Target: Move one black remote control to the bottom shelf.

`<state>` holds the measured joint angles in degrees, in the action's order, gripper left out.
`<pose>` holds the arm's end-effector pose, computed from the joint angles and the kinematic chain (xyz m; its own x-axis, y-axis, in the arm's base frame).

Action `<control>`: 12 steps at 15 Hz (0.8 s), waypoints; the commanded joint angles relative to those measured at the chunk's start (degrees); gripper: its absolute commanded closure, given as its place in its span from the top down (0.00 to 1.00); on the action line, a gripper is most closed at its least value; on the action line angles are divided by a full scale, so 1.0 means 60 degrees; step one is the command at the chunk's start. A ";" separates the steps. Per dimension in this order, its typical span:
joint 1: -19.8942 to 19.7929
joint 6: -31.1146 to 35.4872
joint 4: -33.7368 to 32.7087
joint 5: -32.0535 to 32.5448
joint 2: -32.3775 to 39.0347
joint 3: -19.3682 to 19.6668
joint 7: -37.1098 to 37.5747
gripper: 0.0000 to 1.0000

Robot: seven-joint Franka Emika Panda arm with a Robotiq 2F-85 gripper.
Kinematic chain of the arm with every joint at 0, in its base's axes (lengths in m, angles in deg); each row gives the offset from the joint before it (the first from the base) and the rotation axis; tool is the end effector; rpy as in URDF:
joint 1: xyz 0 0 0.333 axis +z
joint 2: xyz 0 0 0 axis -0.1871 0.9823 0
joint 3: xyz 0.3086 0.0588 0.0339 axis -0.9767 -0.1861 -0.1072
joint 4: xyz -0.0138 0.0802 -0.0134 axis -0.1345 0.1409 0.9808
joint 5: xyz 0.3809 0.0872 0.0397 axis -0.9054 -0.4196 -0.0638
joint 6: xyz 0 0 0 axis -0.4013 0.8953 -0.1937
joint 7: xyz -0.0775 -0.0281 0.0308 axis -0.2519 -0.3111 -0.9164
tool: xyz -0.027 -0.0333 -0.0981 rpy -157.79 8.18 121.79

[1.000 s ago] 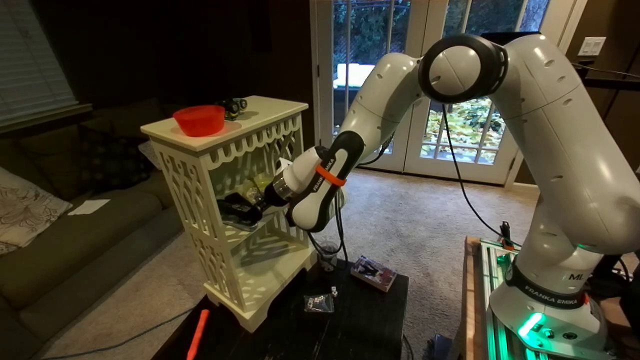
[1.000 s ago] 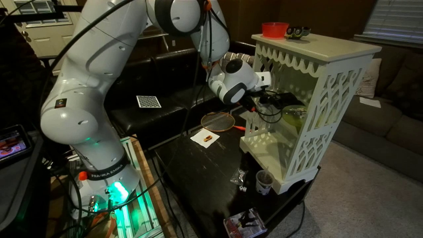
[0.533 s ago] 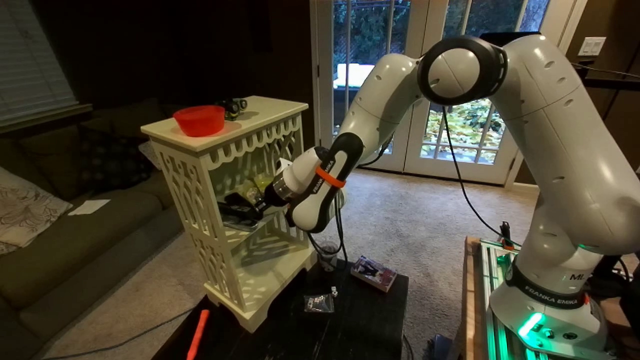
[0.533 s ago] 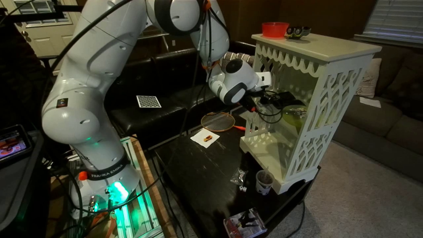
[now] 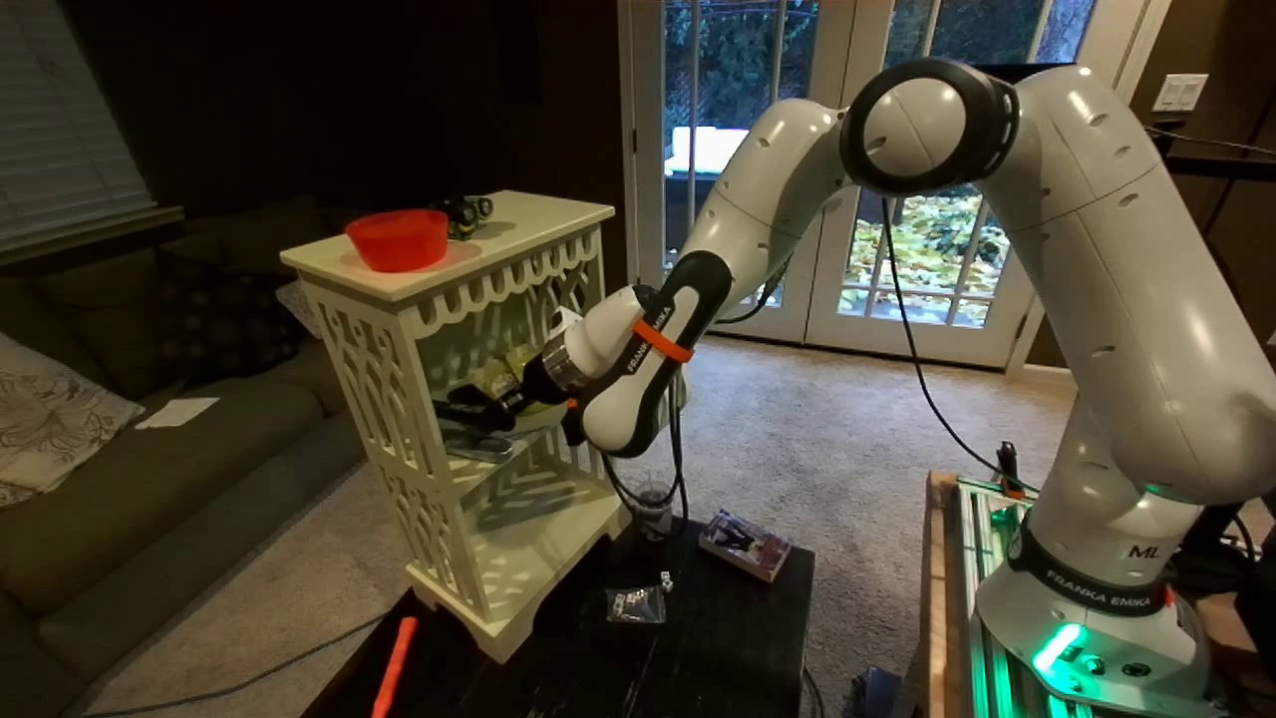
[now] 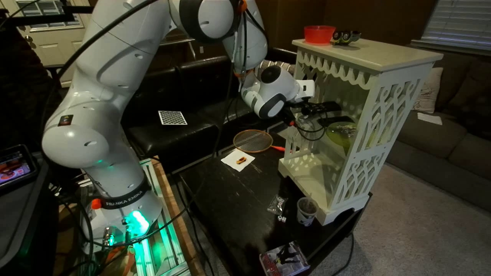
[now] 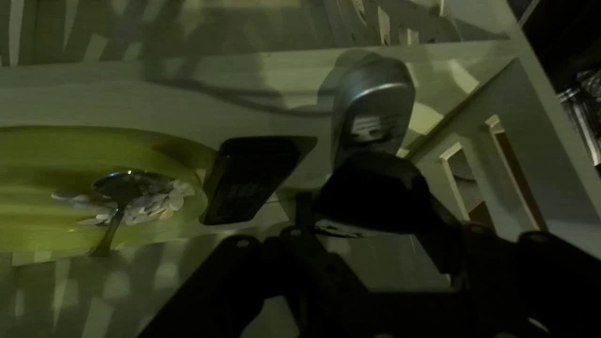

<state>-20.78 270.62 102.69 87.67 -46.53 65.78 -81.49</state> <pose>0.6377 0.0322 0.2362 0.6206 -0.1360 0.7723 0.0003 -0.9848 -0.1737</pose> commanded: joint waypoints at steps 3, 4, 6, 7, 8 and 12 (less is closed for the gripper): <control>-0.1001 0.0891 0.1523 0.0232 -0.1151 -0.0576 0.0552 0.31; -0.1259 0.0799 0.1853 0.0437 -0.1331 -0.0783 0.0639 0.31; -0.2081 0.0358 0.2793 0.1248 -0.1853 -0.1510 0.0830 0.31; -0.2519 0.0369 0.3228 0.1704 -0.2059 -0.1896 0.0943 0.31; -0.2927 0.0662 0.3706 0.2091 -0.2316 -0.2256 0.1068 0.31; -0.3686 0.1668 0.5419 0.1982 -0.3537 -0.2718 0.1317 0.31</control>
<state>-39.41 276.72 126.26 98.87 -59.63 51.24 -76.90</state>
